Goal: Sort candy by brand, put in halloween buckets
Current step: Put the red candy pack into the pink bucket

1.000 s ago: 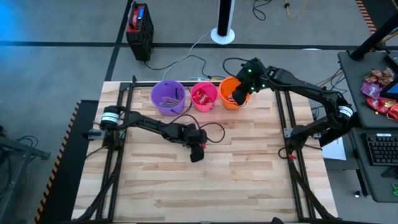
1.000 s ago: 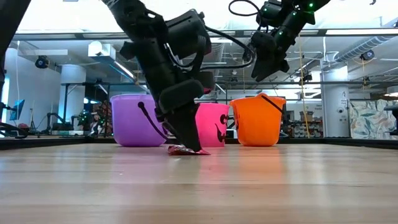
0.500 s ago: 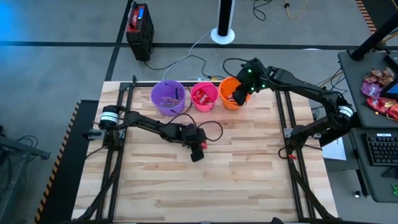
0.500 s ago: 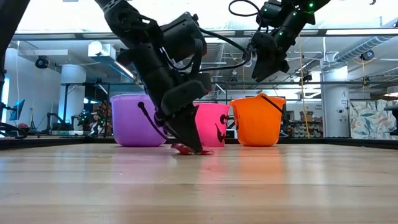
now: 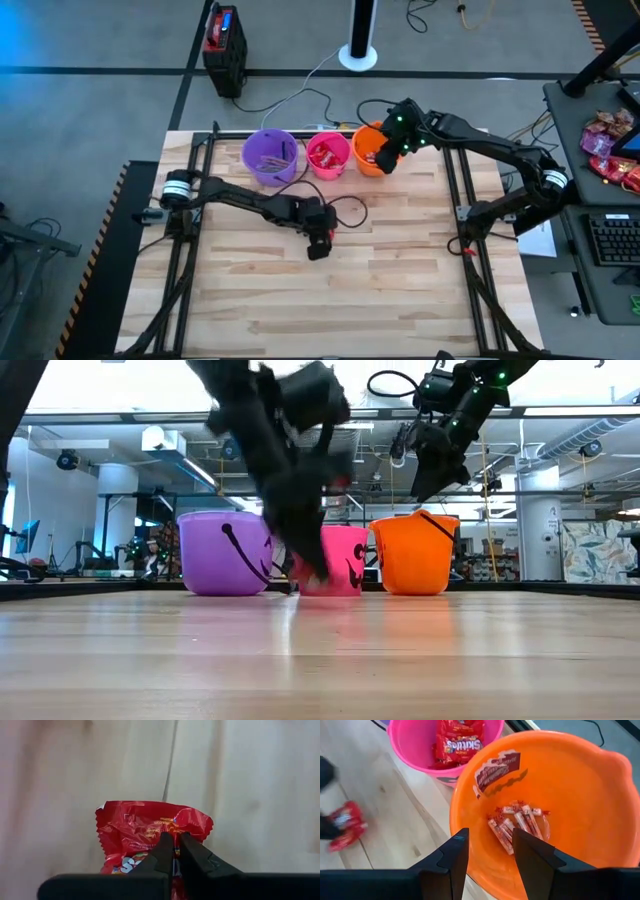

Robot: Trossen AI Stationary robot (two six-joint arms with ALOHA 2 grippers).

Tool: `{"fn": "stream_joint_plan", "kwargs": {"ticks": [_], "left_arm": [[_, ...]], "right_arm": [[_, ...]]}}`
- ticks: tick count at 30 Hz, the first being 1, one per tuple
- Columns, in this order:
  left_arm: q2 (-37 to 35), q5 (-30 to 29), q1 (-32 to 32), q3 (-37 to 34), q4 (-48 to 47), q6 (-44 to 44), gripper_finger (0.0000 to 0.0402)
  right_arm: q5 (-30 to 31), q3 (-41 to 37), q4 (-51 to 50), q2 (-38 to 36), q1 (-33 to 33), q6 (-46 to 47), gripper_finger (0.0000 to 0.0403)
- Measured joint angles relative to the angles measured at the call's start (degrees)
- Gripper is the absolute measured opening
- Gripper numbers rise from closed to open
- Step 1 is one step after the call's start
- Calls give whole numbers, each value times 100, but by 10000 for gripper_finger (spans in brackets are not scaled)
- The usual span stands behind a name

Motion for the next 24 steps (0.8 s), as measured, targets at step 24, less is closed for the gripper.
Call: {"fn": "stream_joint_plan", "kwargs": {"ticks": [24], "left_arm": [[-1234,-264,1175,1637,-1698,588,1]], "right_arm": [[2,-42,95,-2,0,-142,149]]}}
